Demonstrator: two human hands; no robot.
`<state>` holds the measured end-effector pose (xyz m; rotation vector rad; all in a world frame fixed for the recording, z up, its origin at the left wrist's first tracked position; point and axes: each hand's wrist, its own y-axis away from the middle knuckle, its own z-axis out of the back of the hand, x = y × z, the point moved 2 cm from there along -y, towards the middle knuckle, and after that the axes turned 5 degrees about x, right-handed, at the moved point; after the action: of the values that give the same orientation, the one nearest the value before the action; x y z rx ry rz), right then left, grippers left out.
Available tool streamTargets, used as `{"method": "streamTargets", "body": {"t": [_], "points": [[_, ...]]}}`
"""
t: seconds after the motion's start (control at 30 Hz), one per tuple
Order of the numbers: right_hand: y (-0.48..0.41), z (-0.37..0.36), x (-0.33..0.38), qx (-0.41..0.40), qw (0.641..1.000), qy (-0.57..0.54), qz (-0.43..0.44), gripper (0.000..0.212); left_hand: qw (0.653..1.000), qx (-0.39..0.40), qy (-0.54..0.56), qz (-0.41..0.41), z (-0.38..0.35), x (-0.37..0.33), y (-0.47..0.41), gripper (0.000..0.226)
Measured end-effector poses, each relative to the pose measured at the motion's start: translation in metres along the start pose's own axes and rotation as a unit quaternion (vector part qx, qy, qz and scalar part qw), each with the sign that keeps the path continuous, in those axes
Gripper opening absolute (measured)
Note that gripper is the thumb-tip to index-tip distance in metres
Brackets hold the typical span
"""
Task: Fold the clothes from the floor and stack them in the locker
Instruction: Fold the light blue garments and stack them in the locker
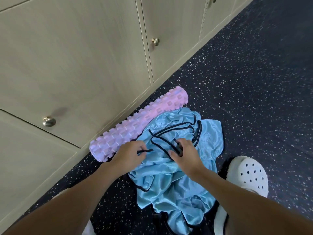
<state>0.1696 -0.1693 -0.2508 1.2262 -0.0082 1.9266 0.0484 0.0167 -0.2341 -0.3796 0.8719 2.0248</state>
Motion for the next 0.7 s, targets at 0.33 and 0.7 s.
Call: {"method": "streamTargets", "body": {"t": [0.33, 0.7], "points": [[-0.019, -0.006, 0.008, 0.043, 0.997, 0.064, 0.001, 0.07, 0.998, -0.038, 0.019, 0.048, -0.001, -0.019, -0.004, 0.054], [-0.023, -0.002, 0.023, 0.022, 0.999, 0.026, 0.006, 0.042, 0.995, -0.054, 0.077, 0.04, 0.01, -0.02, -0.021, 0.018]]}}
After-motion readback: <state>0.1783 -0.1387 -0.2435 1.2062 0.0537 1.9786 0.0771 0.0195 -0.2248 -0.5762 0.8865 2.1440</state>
